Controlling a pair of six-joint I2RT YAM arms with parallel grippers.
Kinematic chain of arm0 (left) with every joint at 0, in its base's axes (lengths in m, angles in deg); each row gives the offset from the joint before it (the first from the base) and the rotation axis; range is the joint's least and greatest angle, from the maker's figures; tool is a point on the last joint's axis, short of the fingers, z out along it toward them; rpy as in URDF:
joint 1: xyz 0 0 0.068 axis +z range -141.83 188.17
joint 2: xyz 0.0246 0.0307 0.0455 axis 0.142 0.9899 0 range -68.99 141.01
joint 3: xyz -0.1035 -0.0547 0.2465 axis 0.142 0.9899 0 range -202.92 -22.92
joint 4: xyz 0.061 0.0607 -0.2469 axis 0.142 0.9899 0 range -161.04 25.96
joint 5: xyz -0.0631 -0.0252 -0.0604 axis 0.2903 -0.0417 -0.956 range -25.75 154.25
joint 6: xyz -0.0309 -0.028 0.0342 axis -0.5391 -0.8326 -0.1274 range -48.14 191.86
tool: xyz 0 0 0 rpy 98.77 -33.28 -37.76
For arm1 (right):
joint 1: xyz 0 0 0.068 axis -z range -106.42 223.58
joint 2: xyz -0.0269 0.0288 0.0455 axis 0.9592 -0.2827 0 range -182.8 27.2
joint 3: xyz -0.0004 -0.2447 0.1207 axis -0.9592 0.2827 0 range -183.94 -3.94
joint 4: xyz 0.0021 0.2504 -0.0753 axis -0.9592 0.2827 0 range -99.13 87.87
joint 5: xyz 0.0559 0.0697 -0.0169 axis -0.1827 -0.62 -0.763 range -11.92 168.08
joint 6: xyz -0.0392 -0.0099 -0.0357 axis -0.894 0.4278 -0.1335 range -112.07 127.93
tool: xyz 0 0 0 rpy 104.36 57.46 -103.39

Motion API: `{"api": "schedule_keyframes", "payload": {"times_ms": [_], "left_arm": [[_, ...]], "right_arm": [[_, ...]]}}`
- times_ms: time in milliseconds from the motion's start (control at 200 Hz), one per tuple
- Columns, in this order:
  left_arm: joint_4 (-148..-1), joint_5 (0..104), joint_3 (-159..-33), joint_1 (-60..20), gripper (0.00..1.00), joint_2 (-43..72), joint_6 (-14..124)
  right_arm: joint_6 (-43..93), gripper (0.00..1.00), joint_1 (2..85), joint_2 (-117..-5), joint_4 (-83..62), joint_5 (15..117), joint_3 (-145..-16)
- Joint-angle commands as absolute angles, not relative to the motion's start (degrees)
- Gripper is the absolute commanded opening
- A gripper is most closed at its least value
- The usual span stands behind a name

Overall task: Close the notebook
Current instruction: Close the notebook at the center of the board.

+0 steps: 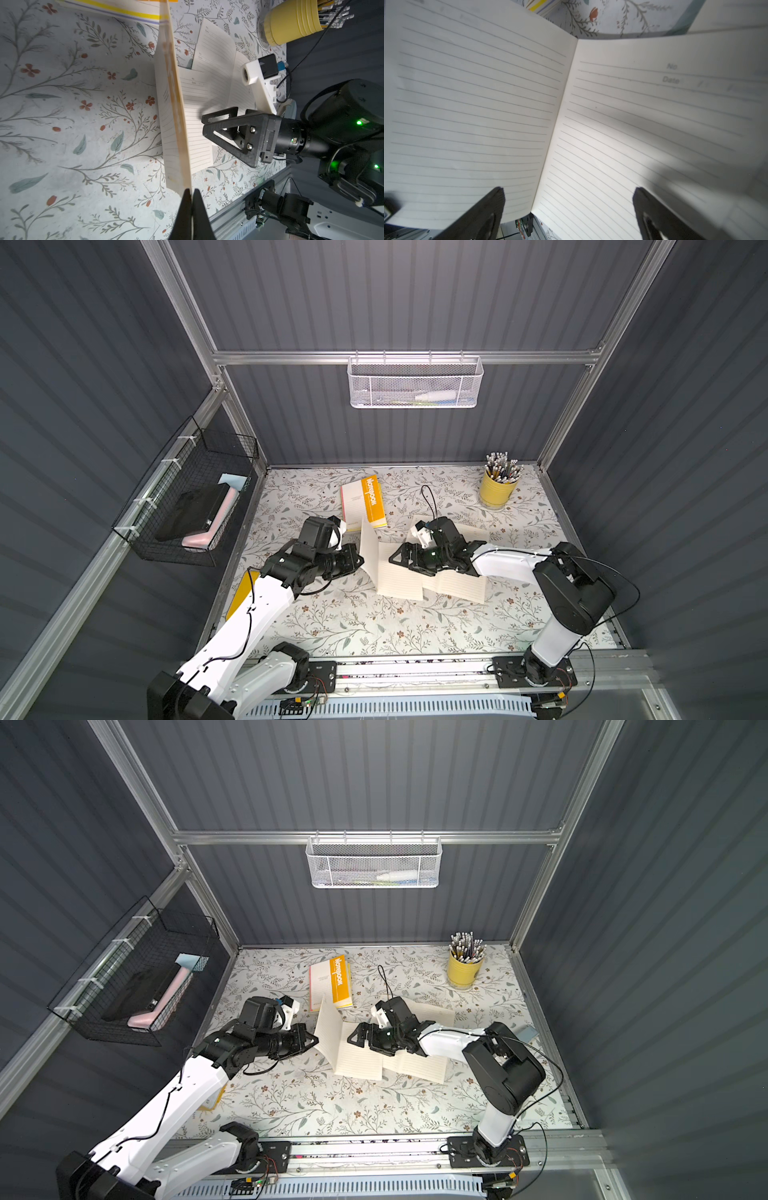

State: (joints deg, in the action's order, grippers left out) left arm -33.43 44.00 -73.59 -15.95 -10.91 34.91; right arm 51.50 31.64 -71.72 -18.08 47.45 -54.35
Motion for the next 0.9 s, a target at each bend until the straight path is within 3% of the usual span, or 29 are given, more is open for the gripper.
{"api": "schedule_keyframes", "payload": {"times_ms": [0,480,635,780,895], "left_arm": [[-29.10,48.10,-75.37,-15.74,0.00,-11.84,35.83],[-34.88,44.52,-72.44,-15.70,0.00,-10.92,36.04],[-41.88,36.07,-70.20,-15.74,0.00,-10.29,37.19],[-48.83,30.71,-68.10,-15.81,0.07,-7.37,36.53],[-50.02,29.02,-67.64,-15.83,0.19,-5.86,37.14]], "right_arm": [[51.87,0.99,31.34,-72.95,-19.41,46.58,-54.82],[52.31,0.99,29.68,-77.91,-20.32,45.69,-58.08],[52.48,0.99,29.54,-79.31,-19.46,46.12,-57.70],[53.01,0.99,29.54,-80.28,-20.55,45.67,-56.85],[53.02,0.98,29.53,-80.34,-20.82,45.82,-56.59]]}}
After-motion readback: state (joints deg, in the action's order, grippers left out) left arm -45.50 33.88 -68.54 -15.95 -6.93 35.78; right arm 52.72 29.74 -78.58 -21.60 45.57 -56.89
